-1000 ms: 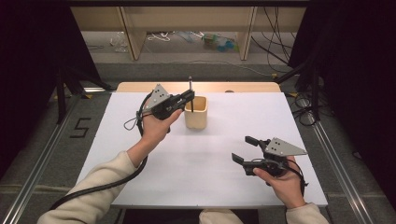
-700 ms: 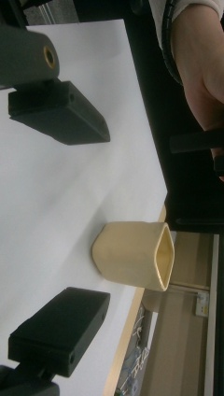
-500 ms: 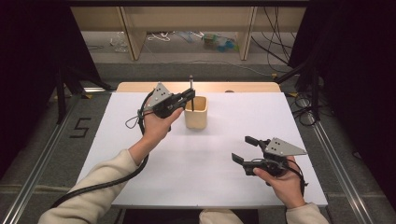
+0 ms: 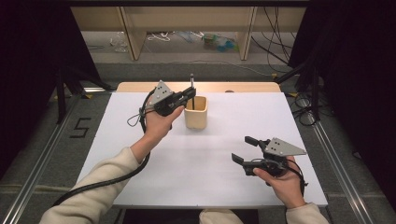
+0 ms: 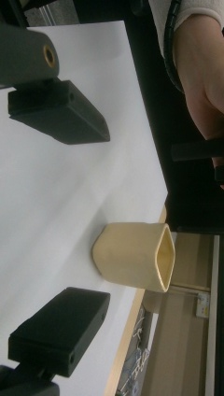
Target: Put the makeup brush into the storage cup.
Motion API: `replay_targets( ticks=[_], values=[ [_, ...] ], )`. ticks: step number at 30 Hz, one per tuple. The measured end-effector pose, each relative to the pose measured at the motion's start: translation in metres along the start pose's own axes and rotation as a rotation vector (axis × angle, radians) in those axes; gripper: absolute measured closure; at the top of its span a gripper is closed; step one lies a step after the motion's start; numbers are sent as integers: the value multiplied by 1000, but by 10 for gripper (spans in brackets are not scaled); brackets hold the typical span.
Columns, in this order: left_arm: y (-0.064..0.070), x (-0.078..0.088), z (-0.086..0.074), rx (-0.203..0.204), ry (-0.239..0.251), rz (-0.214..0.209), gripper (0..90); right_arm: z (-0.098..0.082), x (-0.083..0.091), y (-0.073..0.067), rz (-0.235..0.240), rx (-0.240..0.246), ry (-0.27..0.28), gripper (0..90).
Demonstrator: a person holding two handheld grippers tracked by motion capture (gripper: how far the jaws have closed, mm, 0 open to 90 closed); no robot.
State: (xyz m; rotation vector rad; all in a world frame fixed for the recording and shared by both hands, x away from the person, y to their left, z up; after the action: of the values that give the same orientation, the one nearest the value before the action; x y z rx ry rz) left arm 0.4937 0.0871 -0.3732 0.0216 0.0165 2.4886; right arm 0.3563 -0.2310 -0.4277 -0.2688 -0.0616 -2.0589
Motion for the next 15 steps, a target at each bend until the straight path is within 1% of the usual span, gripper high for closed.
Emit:
replay_targets(
  ticks=[5,11,12,15],
  values=[
    [-1,-2,1,2,-4,5,838,0,0,0,-1,2,0,201],
    [-2,-5,2,-6,-8,6,838,0,0,0,-1,1,-1,201],
    [-2,-5,2,1,-9,7,838,0,0,0,-2,1,-1,201],
    [-3,-7,2,0,-7,9,838,0,0,0,-2,2,0,201]
  ],
)
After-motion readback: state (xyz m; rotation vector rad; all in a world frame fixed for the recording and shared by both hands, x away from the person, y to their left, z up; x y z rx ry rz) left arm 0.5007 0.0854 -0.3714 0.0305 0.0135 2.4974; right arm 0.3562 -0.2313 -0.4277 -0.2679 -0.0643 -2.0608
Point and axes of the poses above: each handheld gripper's, and its own axes: x roughly backward along the jaws, z roughly out of its top, y roughly to its right, the point moved 1 cm from there along -x, roughly forward along the jaws, and after that the axes turned 10 degrees about z, right-handed, at the moved point
